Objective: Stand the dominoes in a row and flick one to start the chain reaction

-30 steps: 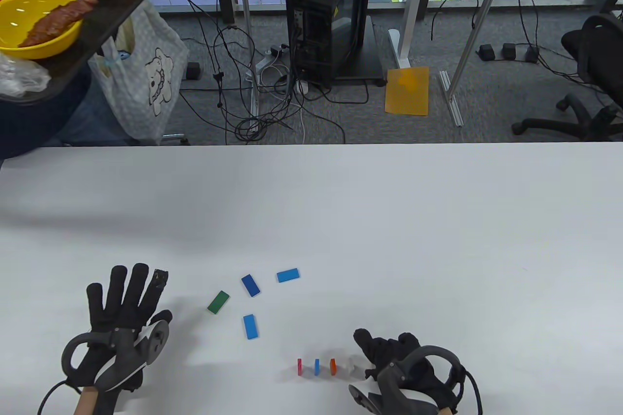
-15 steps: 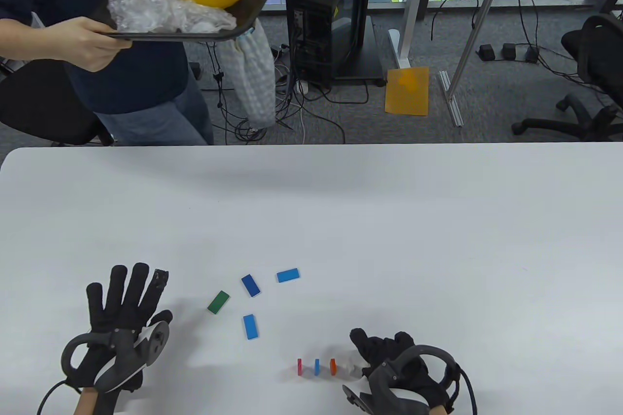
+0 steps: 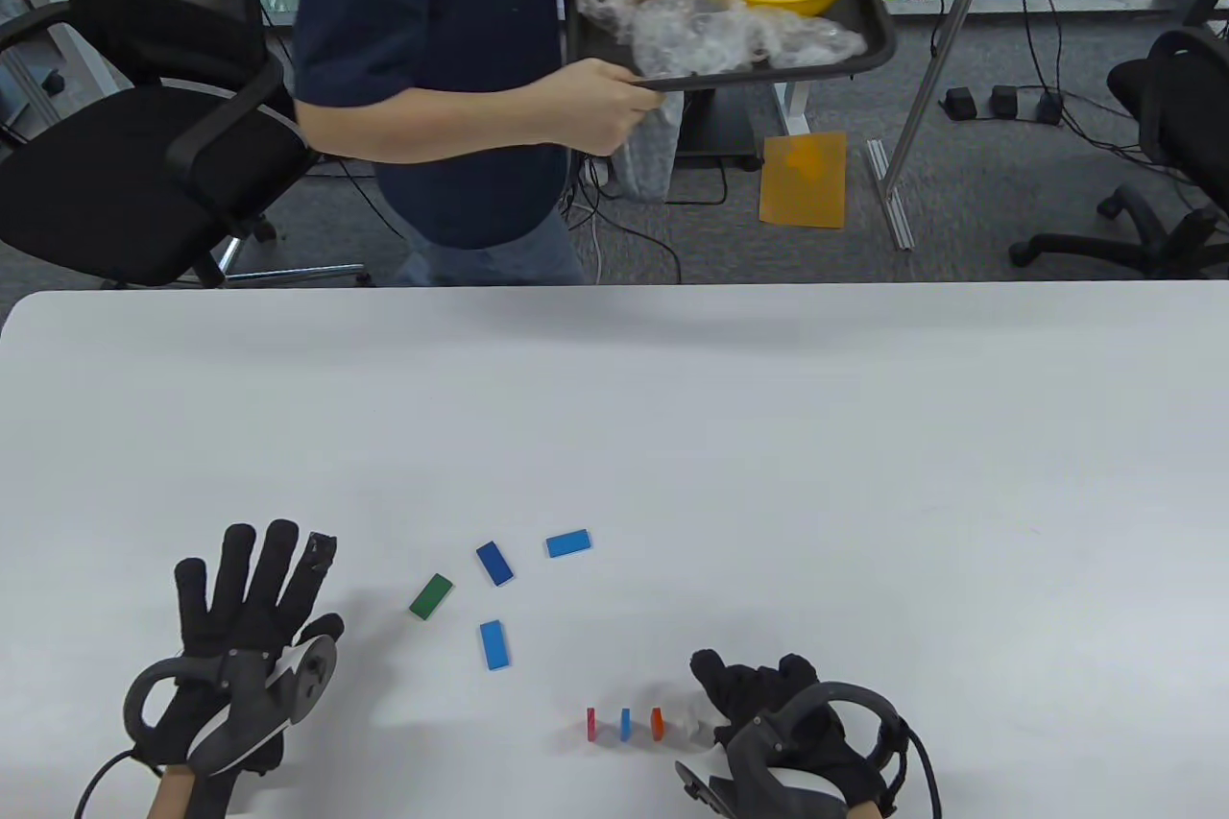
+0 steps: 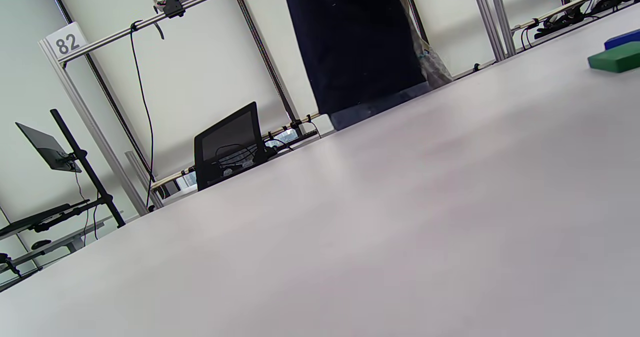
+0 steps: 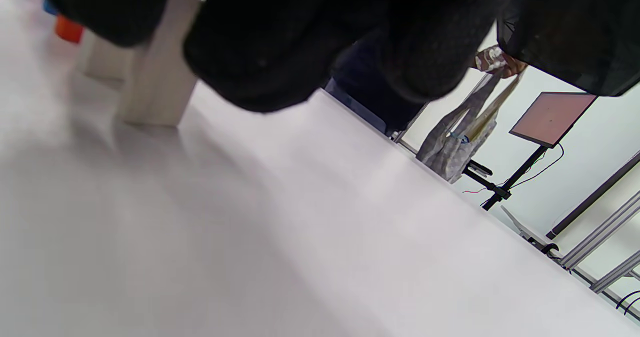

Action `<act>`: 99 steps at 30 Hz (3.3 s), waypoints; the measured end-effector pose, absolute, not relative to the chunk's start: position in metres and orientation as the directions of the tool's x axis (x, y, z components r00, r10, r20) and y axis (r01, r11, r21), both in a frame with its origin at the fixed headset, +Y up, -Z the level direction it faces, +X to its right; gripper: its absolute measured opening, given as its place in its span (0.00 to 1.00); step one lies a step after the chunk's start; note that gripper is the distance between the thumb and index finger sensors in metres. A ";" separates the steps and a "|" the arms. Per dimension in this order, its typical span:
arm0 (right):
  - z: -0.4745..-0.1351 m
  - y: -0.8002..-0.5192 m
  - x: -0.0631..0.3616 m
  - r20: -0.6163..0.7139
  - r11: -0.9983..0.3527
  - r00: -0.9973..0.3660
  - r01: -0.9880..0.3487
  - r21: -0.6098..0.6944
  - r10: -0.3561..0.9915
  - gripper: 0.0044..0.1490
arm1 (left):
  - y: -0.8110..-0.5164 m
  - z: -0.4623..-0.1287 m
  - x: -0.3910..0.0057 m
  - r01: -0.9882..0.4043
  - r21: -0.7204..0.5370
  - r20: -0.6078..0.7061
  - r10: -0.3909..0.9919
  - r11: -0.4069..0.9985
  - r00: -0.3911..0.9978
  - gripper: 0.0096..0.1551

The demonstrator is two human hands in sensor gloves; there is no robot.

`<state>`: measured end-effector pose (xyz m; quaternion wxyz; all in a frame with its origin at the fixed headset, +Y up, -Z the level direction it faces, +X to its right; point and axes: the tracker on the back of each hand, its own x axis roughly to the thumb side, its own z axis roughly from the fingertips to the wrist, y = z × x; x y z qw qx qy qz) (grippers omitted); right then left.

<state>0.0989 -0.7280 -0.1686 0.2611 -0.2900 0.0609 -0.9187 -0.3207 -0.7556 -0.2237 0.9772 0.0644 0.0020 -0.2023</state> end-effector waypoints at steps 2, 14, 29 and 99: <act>-0.169 -0.728 0.099 0.501 -0.855 -0.694 0.445 -0.265 -0.517 0.52 | -0.755 -0.223 -0.320 0.396 0.126 -0.030 -0.396 0.909 0.918 0.43; -0.168 -0.730 0.099 0.503 -0.856 -0.695 0.449 -0.256 -0.514 0.52 | -0.755 -0.223 -0.320 0.397 0.120 -0.028 -0.396 0.910 0.918 0.43; -0.169 -0.733 0.099 0.498 -0.857 -0.699 0.448 -0.254 -0.513 0.56 | -0.755 -0.223 -0.319 0.398 0.118 -0.026 -0.397 0.910 0.917 0.43; -0.233 -0.767 0.231 -0.041 -0.909 -0.922 0.388 -0.152 -0.386 0.65 | -0.752 -0.222 -0.316 0.311 0.114 0.027 -0.316 0.943 0.948 0.43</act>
